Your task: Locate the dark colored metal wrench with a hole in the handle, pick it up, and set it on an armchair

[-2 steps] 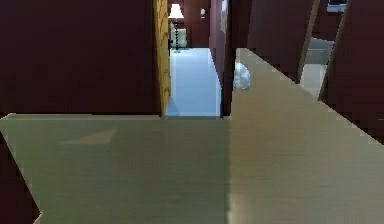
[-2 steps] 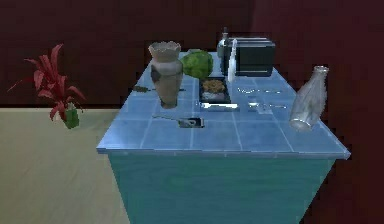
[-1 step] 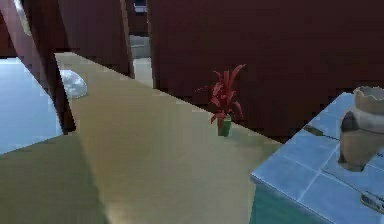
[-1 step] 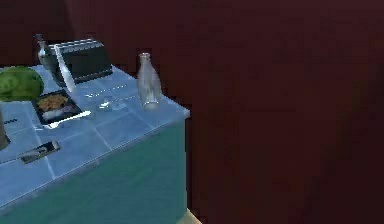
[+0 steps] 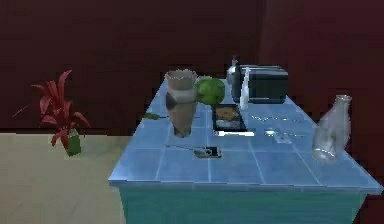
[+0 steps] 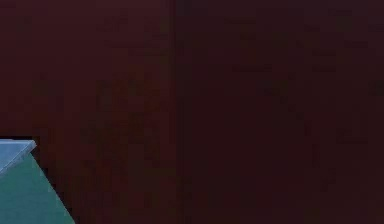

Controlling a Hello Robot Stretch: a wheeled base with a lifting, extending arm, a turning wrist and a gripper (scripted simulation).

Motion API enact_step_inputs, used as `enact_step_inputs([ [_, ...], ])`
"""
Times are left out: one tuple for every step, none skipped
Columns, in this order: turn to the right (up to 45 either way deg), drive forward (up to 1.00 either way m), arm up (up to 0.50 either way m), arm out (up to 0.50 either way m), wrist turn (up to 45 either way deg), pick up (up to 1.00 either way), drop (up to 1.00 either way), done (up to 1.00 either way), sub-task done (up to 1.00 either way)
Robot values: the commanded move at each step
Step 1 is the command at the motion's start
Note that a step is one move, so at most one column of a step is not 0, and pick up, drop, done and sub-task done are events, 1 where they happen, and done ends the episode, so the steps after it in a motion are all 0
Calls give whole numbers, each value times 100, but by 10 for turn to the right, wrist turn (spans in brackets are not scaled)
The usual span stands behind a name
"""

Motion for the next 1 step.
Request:
enact_step_inputs([
  [450, 0, 0, 0, 0, 0, 0, 0, 0],
])
